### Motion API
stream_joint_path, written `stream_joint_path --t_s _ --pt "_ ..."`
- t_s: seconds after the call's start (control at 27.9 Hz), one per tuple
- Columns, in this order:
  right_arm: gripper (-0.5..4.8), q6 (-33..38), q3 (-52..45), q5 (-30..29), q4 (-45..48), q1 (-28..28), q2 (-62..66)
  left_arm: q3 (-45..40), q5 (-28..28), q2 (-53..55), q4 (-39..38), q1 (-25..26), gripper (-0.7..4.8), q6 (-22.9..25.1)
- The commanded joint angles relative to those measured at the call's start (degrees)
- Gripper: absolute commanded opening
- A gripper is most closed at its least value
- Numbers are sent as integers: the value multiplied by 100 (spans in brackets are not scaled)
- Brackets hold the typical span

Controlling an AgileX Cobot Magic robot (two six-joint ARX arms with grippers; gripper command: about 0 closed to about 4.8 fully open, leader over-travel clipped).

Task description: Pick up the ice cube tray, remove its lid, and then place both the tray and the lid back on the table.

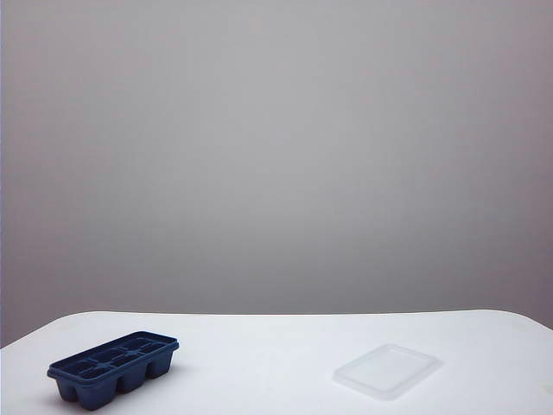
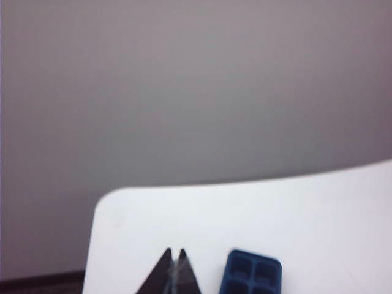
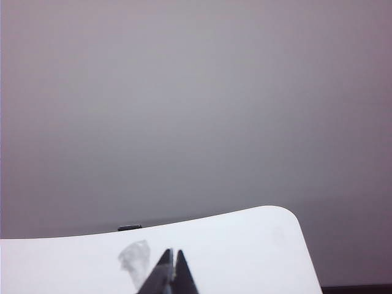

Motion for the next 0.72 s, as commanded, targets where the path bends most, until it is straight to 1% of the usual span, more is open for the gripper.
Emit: stream_joint_path --t_s 0.04,0.14,0.29,0.39,0.43,0.54,0.72 --pt "-8 -22 4 52 -63 7 -17 33 -52 0 103 7 -6 -15" --pt "-8 -22 2 57 -328 9 -15 28 -94 0 28 4 -6 15" --pt "-8 52 -39 330 -756 9 -15 31 -160 0 22 2 -6 -61" --pt "-8 109 -39 330 -743 11 -17 57 -149 0 284 4 -6 -181" --pt "-8 109 -39 400 -719 9 -15 57 -356 0 317 7 -6 -96" --pt "-8 109 -39 610 -977 11 -15 48 -1047 0 -160 4 -5 -59" --pt "-8 111 -33 577 -1349 13 -2 46 -1108 0 -595 4 -5 -79"
